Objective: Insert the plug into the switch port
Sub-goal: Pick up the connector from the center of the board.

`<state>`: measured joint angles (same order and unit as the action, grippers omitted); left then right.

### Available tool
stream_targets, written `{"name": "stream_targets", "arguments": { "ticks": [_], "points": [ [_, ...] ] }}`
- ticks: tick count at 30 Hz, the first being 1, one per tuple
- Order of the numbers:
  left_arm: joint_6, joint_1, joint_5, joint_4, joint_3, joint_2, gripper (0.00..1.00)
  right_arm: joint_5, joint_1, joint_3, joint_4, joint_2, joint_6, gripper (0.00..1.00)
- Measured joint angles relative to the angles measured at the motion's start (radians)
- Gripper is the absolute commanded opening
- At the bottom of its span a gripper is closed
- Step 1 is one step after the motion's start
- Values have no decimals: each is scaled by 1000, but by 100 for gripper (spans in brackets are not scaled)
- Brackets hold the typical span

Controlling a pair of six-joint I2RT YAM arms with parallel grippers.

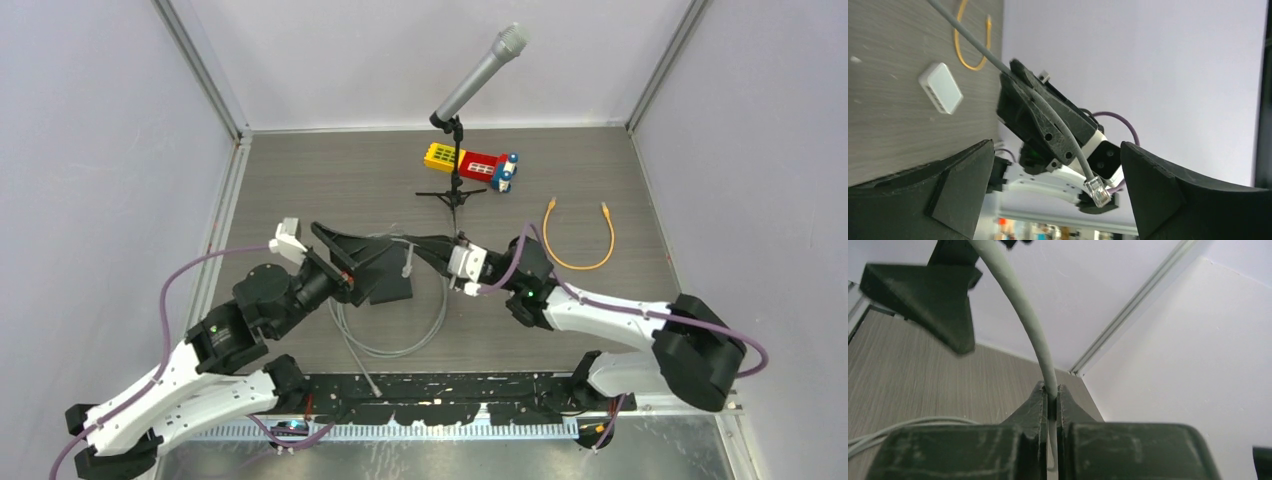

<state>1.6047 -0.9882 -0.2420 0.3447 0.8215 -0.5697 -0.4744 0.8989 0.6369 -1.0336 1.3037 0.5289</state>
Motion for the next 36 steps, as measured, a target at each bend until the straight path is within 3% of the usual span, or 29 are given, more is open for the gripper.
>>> {"name": "stream_targets", "arguments": {
  "ticks": [5, 10, 15, 18, 21, 25, 30, 36],
  "points": [
    [-140, 0, -98, 183, 97, 49, 99, 100, 0, -132, 74, -160, -1, 0],
    [-337, 0, -236, 338, 193, 79, 83, 254, 1, -201, 222, -336, -11, 0],
    [-504, 0, -277, 382, 121, 17, 67, 452, 0, -208, 269, -364, -10, 0],
    [-579, 0, -272, 383, 94, -86, 57, 485, 0, -201, 258, -291, -8, 0],
    [-635, 0, -269, 381, 73, -160, 54, 476, -8, -177, 211, -157, -6, 0],
    [-665, 0, -272, 379, 0, -122, 55, 459, -60, -116, 62, 59, -49, 1],
    [-671, 0, -279, 372, -79, -74, 60, 432, -187, -16, -146, 252, -218, 1],
    [-682, 0, -280, 302, -82, -249, 63, 355, -220, 169, -241, 409, -321, 1]
  ]
}}
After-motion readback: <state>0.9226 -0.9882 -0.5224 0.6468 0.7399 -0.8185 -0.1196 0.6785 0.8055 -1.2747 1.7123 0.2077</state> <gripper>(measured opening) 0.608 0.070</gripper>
